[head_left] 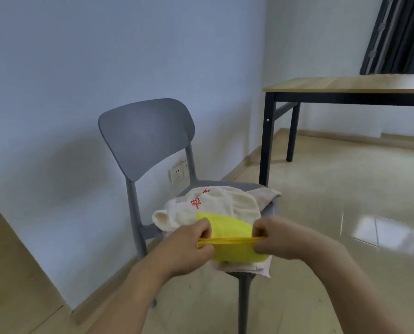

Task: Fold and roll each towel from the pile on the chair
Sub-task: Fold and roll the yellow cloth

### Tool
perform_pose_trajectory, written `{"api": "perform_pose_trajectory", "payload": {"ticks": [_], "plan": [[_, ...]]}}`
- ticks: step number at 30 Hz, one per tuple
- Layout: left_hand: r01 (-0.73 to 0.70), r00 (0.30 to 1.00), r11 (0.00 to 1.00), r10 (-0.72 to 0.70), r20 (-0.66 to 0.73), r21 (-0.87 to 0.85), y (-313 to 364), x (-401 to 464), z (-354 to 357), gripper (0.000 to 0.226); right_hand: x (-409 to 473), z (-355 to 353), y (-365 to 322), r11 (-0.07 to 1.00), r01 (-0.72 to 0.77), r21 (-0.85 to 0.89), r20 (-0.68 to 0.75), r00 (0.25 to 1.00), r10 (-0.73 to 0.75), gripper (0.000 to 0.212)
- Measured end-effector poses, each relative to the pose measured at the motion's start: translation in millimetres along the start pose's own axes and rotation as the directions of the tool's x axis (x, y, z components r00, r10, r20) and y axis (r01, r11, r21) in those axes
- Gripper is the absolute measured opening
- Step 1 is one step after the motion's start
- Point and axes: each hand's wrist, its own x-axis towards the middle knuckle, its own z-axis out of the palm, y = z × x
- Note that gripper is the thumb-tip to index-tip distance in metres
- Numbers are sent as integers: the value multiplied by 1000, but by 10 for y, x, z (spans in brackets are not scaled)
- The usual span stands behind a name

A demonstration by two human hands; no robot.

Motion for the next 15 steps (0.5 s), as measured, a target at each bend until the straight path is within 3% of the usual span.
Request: {"api": "perform_pose_trajectory", "payload": {"ticks": [2,4,6,9,12,15], "plan": [[56,990,998,-60,127,36,-154,-25,185,9,10,169,62,997,-72,0,180,981,70,3],[108,986,990,-96,137,-86,-222,14,197,8,37,151,64,994,-102,26,200,975,95,6],[135,991,963,-128,44,-231,-248,98,159,8,128,62,81,994,-95,51,110,990,89,17],[172,975,926,-209,-76,-336,-226,294,106,6,305,-15,129,990,-87,107,-20,996,90,13],[195,945,915,-271,-182,-353,-212,536,121,5,504,37,198,979,-101,179,-137,983,126,15],[289,916,918,-348,-199,-272,-263,737,206,6,690,135,237,966,-127,225,-171,971,167,18]]}}
